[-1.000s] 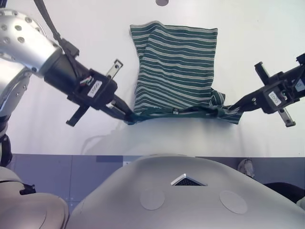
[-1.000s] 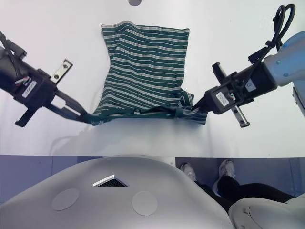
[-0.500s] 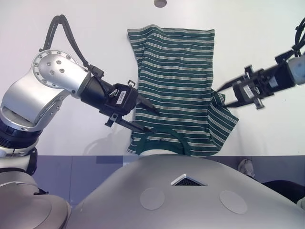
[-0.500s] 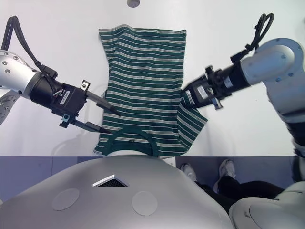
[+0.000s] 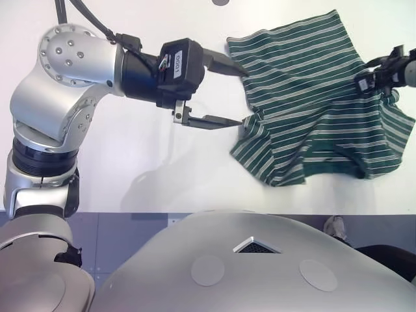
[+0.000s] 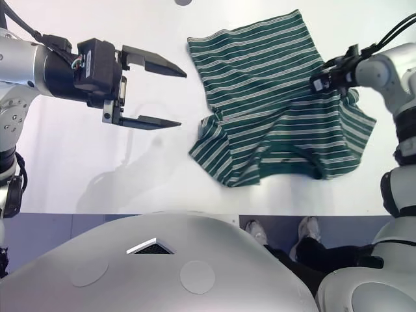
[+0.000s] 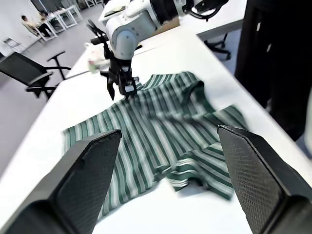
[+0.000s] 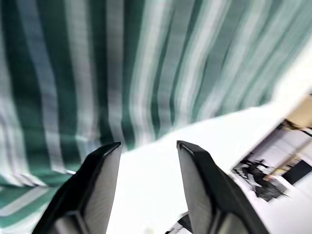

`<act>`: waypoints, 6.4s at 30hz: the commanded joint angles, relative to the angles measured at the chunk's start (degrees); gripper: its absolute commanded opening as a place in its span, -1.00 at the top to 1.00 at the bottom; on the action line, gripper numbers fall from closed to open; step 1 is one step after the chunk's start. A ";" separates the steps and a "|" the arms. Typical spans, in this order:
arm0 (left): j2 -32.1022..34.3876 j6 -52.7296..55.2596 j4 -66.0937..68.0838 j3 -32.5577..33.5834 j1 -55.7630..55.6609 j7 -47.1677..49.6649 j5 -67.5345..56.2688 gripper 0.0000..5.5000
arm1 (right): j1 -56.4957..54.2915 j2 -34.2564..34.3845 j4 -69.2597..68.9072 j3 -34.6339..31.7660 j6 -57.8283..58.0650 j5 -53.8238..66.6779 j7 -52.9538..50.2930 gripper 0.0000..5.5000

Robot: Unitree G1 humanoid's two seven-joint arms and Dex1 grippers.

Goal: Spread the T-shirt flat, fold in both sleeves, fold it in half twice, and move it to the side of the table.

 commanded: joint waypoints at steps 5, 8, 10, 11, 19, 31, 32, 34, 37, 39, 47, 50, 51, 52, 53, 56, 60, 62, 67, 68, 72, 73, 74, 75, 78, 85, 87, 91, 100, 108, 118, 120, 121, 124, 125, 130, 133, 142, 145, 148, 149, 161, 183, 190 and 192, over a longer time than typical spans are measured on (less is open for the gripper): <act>-14.22 2.61 10.42 -11.33 2.40 23.22 21.86 -0.32 | -5.52 1.25 -15.05 -13.72 10.09 17.93 14.55 0.24; -27.03 4.79 17.76 -13.78 1.19 29.57 21.49 -0.32 | -9.35 1.70 -16.94 -16.91 14.02 17.75 13.01 0.24; -32.30 3.71 24.58 -14.53 -1.75 31.14 22.48 -0.32 | -8.86 2.52 -19.49 -17.98 16.00 18.45 13.17 0.24; -34.17 2.32 28.94 -14.73 -3.43 31.56 23.57 -0.32 | -7.97 3.03 -21.21 -18.37 17.13 18.97 13.37 0.24; -29.11 -22.39 69.51 -31.41 -17.38 31.09 49.47 -0.32 | -0.46 5.49 -34.66 -21.80 25.58 23.08 13.39 0.24; -24.67 -39.04 101.46 -34.83 -28.42 46.31 67.29 -0.32 | 9.17 8.05 -39.65 -25.36 32.00 23.84 5.72 0.24; -24.26 -39.86 101.88 -34.44 -29.48 47.23 67.82 -0.32 | 9.65 8.57 -39.04 -25.82 32.08 23.64 3.83 0.24; -23.36 -41.93 101.82 -33.87 -31.88 49.14 68.65 -0.32 | 10.14 9.77 -37.32 -27.14 32.31 23.44 -0.35 0.24; -21.68 -43.81 100.55 -32.40 -37.40 53.51 70.08 -0.32 | 12.58 12.02 -37.32 -29.89 33.42 24.04 -6.74 0.24; -19.28 -44.23 98.41 -28.74 -39.52 54.15 68.34 -0.32 | 15.08 13.69 -38.66 -30.32 34.40 24.22 -9.24 0.24; -25.24 -5.60 37.42 16.12 -2.00 52.64 19.73 -0.32 | 31.50 32.01 -47.36 -35.26 37.57 30.17 -26.29 0.24; -31.63 17.53 11.75 27.08 17.00 59.03 8.14 -0.32 | 40.84 37.99 -51.67 -34.16 36.11 31.00 -29.87 0.24; -30.97 20.67 6.70 28.22 21.33 59.38 8.71 -0.32 | 42.58 39.15 -52.40 -34.14 35.66 31.03 -30.56 0.24; -30.52 22.81 2.72 29.36 25.79 60.07 9.89 -0.32 | 42.88 39.58 -51.76 -33.93 34.64 30.80 -30.93 0.24; -29.56 24.69 0.55 29.69 28.69 60.08 10.36 -0.32 | 44.30 39.92 -52.63 -34.64 34.49 30.43 -31.91 0.24; -29.12 32.78 -7.06 31.97 35.40 59.50 8.02 -0.32 | 47.98 39.90 -55.30 -36.32 34.21 29.88 -33.06 0.24; -36.36 42.57 -10.16 34.38 41.40 59.58 2.62 -0.32 | 48.58 39.35 -56.10 -35.84 34.08 29.74 -31.97 0.24; -41.67 43.54 -7.20 35.63 40.27 61.00 1.10 -0.32 | 47.25 39.01 -55.49 -35.29 34.02 29.55 -31.30 0.24; -48.54 40.69 0.24 36.98 37.76 65.22 1.94 -0.32 | 46.08 37.86 -55.02 -35.02 33.91 29.55 -29.61 0.24; -48.73 40.03 1.25 37.01 37.54 65.85 2.34 -0.32 | 46.28 37.78 -55.20 -34.99 33.97 29.57 -29.48 0.24; -49.45 37.43 3.84 36.98 37.26 68.16 2.79 -0.18 | 46.91 38.11 -55.81 -34.49 34.21 29.49 -29.30 0.24; -49.57 36.70 4.48 36.84 37.20 68.59 2.68 -0.12 | 46.80 38.20 -55.81 -34.35 34.30 29.49 -29.30 0.24; -49.53 35.82 5.38 36.57 36.91 68.83 2.60 -0.03 | 46.67 38.24 -55.78 -34.28 34.38 29.50 -29.33 0.24; -49.55 34.71 6.40 36.30 36.53 69.04 2.52 0.05 | 46.34 38.19 -55.67 -34.25 34.48 29.56 -29.28 0.24; -49.65 32.57 7.75 35.48 36.07 69.60 1.80 0.25 | 45.28 37.90 -55.24 -34.36 34.71 29.77 -29.12 0.24; -48.15 30.97 8.85 35.00 35.13 69.76 0.23 0.76 | 45.13 38.29 -54.79 -34.14 34.71 29.52 -29.65 0.24; -47.53 30.69 8.85 34.45 34.86 69.23 -0.03 0.91 | 44.97 38.39 -54.58 -34.10 34.61 29.43 -29.89 0.24; -46.51 28.71 9.30 34.15 33.87 69.29 0.56 0.99 | 44.66 38.76 -54.44 -34.01 34.45 29.31 -30.48 0.24; -38.22 26.56 5.28 30.07 32.95 67.16 3.69 0.99 | 45.03 39.69 -53.78 -34.31 33.71 29.09 -32.58 0.24; -31.16 27.50 -2.67 20.61 31.60 62.06 5.23 0.99 | 45.46 40.28 -53.29 -34.12 33.04 28.82 -34.08 0.24; -26.35 30.43 -5.13 5.51 28.69 53.29 4.04 0.99 | 43.62 40.06 -51.65 -32.92 32.22 28.64 -33.81 0.24; -26.78 29.70 -2.03 3.96 28.51 52.42 4.57 0.99 | 43.49 39.80 -51.33 -32.64 31.96 28.74 -33.62 0.24; -27.44 29.74 -0.42 3.58 28.48 52.30 4.56 0.99 | 43.59 39.70 -51.31 -32.56 31.89 28.78 -33.52 0.24; -28.98 29.02 1.79 4.50 28.02 52.41 4.41 0.90 | 43.88 39.43 -51.13 -32.57 31.48 28.84 -33.28 0.24; -28.99 28.62 2.00 4.63 27.81 52.22 4.58 0.83 | 43.94 39.46 -51.13 -32.78 31.24 28.88 -33.46 0.24; -26.65 25.24 -1.33 1.13 25.34 50.62 7.23 0.49 | 43.78 40.70 -52.81 -35.53 27.74 30.24 -36.32 0.24; -23.47 19.66 -3.42 -1.00 21.45 50.47 12.67 0.43 | 46.89 44.44 -55.10 -39.94 29.51 34.94 -39.15 0.24; -27.23 11.36 0.56 7.26 21.41 53.51 14.33 0.42 | 54.56 54.43 -57.11 -48.67 44.40 47.35 -45.35 0.03; -26.89 9.94 1.89 7.15 19.68 52.71 14.86 0.42 | 47.28 52.71 -53.86 -51.76 52.32 50.35 -46.67 0.03; -27.29 8.88 3.24 8.35 18.39 52.89 15.25 0.42 | 41.10 52.49 -49.74 -53.73 57.46 52.99 -47.57 0.03; -27.44 8.74 3.34 8.42 18.34 52.79 15.31 0.42 | 40.73 52.83 -49.53 -53.22 59.40 53.20 -47.65 0.03; -29.51 7.68 2.09 6.43 20.89 52.51 16.10 0.42 | 46.62 58.95 -47.28 -50.90 60.27 51.91 -50.67 0.40; -28.99 5.27 5.90 8.62 21.55 51.40 17.29 0.42 | 49.71 54.74 -64.72 -32.49 48.23 41.48 -43.16 0.99; -28.92 4.38 6.93 8.49 21.46 50.53 18.11 0.42 | 48.53 52.93 -64.57 -23.96 57.00 43.31 -35.11 0.99; -29.00 4.39 7.01 8.42 21.33 50.46 18.23 0.42 | 48.38 52.72 -64.23 -23.54 59.87 43.61 -34.20 0.99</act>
